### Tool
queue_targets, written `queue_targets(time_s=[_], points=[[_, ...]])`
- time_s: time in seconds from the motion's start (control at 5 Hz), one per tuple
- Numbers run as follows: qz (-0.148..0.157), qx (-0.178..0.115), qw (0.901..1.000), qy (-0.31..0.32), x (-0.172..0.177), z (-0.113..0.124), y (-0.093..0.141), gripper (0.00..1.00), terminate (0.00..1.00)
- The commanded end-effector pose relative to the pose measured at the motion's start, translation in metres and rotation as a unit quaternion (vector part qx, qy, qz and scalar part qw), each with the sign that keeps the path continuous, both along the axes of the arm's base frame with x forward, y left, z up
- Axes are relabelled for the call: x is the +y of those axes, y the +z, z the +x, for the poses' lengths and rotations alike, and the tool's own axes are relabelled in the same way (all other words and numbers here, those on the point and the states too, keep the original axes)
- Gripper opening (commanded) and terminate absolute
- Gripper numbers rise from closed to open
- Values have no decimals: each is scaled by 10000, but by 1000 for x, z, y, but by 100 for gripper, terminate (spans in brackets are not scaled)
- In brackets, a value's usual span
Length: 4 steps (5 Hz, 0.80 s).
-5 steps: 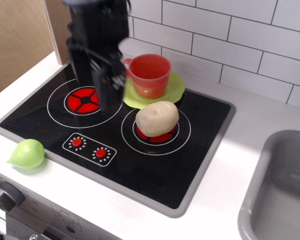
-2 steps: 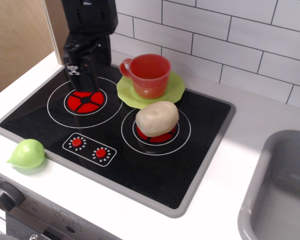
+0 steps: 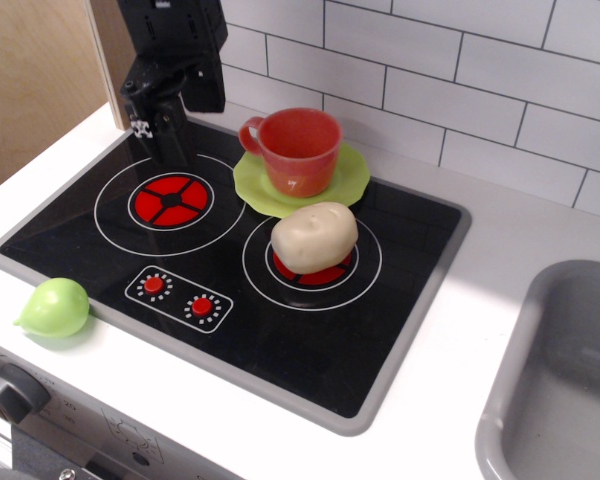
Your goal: Take cup off plate
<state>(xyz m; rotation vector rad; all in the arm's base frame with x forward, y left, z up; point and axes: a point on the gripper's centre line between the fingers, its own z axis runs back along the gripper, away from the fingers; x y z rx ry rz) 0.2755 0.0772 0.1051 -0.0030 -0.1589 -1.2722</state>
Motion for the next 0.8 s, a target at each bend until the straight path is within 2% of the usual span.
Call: queue_targets(time_s=[0.0, 0.4, 0.6], points=[[415, -475, 9980, -35, -2, 27, 4, 100, 0], [512, -642, 9966, 13, -8, 43, -18, 100, 0], [293, -415, 9987, -44, -15, 49, -27, 100, 0]])
